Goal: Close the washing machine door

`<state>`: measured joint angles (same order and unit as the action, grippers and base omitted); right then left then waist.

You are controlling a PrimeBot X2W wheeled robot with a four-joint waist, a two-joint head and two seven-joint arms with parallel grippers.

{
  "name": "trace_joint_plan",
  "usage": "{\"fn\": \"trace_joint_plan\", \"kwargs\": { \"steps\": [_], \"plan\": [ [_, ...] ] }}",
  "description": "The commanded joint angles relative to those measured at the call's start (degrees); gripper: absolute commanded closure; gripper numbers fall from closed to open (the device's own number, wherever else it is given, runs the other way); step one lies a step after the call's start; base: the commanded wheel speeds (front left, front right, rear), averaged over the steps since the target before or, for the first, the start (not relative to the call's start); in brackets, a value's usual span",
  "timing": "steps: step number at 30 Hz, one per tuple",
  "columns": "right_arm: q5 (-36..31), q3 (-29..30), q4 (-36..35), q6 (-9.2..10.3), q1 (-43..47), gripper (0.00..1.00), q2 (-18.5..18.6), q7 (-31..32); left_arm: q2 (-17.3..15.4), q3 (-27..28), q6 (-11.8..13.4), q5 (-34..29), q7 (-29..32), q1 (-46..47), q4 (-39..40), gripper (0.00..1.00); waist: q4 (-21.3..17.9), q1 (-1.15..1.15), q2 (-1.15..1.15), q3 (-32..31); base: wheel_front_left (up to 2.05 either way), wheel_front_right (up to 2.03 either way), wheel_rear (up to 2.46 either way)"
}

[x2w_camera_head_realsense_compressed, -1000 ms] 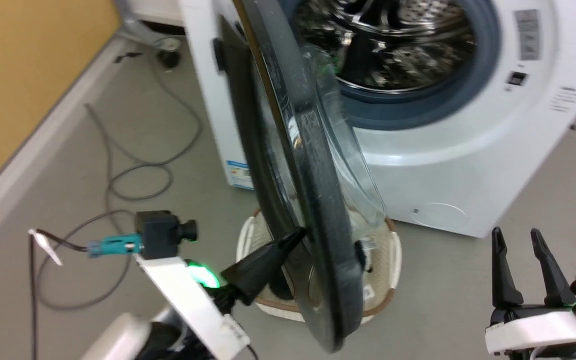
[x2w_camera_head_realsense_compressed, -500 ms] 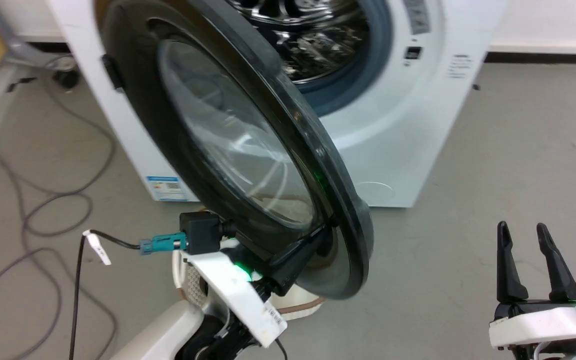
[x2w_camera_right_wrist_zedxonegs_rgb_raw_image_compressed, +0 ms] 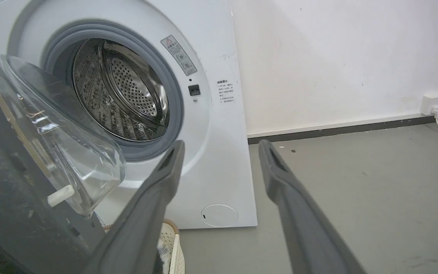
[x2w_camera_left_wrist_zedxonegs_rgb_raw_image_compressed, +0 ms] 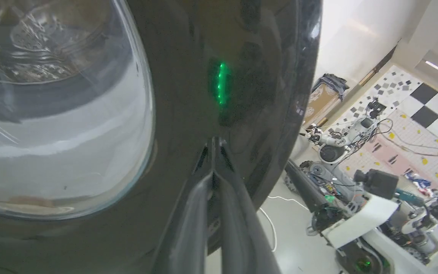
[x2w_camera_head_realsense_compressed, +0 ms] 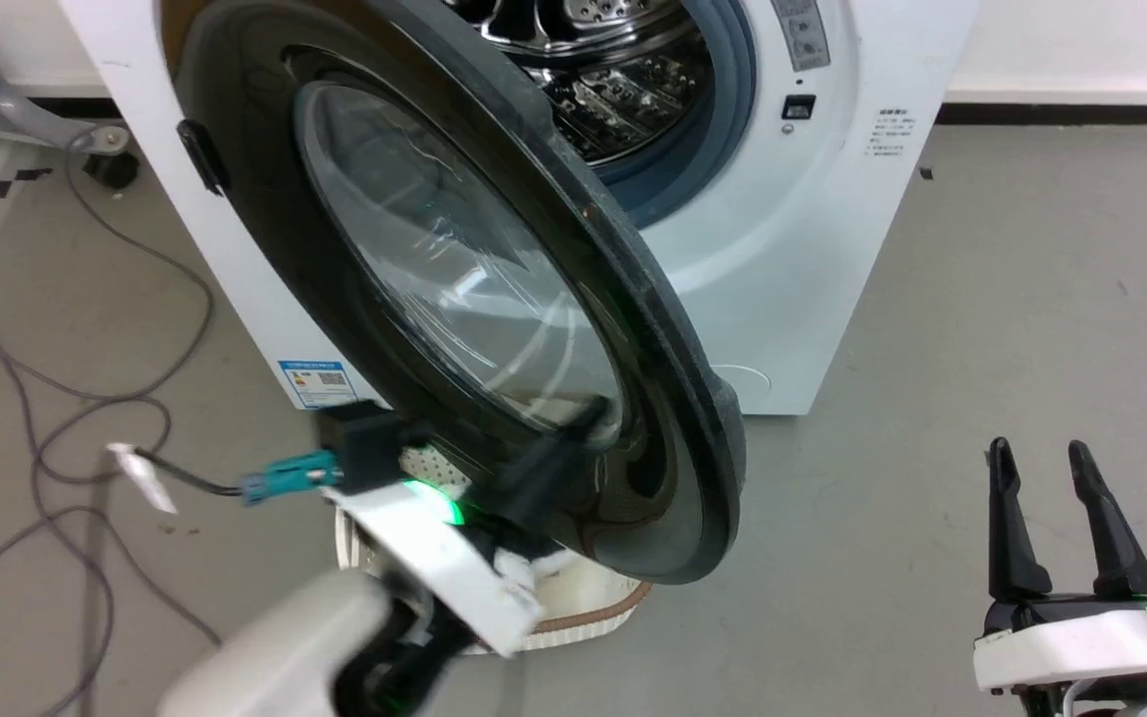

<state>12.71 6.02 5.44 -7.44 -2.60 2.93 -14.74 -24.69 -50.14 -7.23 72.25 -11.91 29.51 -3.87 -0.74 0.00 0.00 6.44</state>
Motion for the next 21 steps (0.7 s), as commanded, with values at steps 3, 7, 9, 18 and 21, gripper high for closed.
{"fn": "trace_joint_plan", "kwargs": {
  "steps": [3, 7, 9, 18, 21],
  "plan": [
    [-0.54, -0.34, -1.31, -0.05, -0.37, 0.00, -0.05, -0.26, -2.42, 1.92, 0.56, -8.55, -2.54, 1.48, -2.95, 1.00, 0.68, 0.00, 0.00, -0.66, 0.00, 0.00, 0.00],
    [-1.19, 0.98, -3.43, -0.05, -1.37, 0.00, -0.05, -0.26, -3.64, 9.09, 8.26, -22.08, -3.03, 1.25, -2.57, 1.00, 1.27, 0.00, 0.00, -1.12, 0.00, 0.00, 0.00],
    [-1.76, 1.67, -4.73, -0.05, -2.10, 0.00, -0.05, -0.26, -3.68, 14.41, 14.37, -29.08, -3.05, -0.59, -1.19, 1.00, 1.59, 0.00, 0.00, -1.41, 0.00, 0.00, 0.00],
    [0.13, 3.40, -9.97, -0.05, -7.11, 0.00, -0.05, -0.26, -3.74, 28.42, 31.74, -46.41, -3.07, -13.58, 4.60, 1.00, 3.19, 0.00, 0.00, -3.07, 0.00, 0.00, 0.00],
    [-0.51, 2.02, -12.85, -0.05, -9.05, 0.00, -0.05, -0.26, -3.27, 31.36, 35.06, -49.38, -3.07, -17.53, 5.36, 0.00, 3.71, 0.00, 0.00, -3.42, 0.00, 0.00, 0.00]
  ]
}}
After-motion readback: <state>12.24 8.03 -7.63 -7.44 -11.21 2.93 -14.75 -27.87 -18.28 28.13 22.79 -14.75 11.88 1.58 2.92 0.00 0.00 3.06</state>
